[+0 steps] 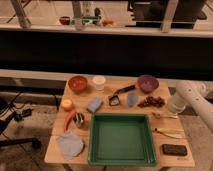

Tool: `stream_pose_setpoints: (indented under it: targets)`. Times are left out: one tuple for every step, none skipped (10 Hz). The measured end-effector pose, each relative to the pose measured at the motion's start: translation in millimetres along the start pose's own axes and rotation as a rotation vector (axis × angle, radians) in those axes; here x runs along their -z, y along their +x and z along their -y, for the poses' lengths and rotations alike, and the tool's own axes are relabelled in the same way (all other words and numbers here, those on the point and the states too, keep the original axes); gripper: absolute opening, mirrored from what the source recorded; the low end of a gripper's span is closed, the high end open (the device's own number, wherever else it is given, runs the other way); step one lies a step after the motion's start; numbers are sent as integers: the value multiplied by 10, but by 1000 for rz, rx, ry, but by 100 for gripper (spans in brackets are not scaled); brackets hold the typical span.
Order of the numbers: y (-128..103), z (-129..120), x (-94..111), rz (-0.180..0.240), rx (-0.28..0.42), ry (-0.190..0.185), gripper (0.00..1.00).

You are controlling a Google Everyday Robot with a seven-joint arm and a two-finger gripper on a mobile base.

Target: Place fork in purple bowl

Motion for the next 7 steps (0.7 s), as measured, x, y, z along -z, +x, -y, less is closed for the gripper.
stream_pose_setpoints:
  targets:
    - [-13, 10, 39, 4, 0, 12, 0]
    - [-4, 8, 76, 6, -2, 22, 0]
    - [-2, 13, 107, 7, -3, 30, 0]
    - [-10, 27, 150, 9, -4, 42, 0]
    - [-49, 68, 255, 14, -2, 61, 0]
    - [-69, 93, 341, 17, -1, 75, 0]
    - [-83, 125, 483, 21, -1, 99, 0]
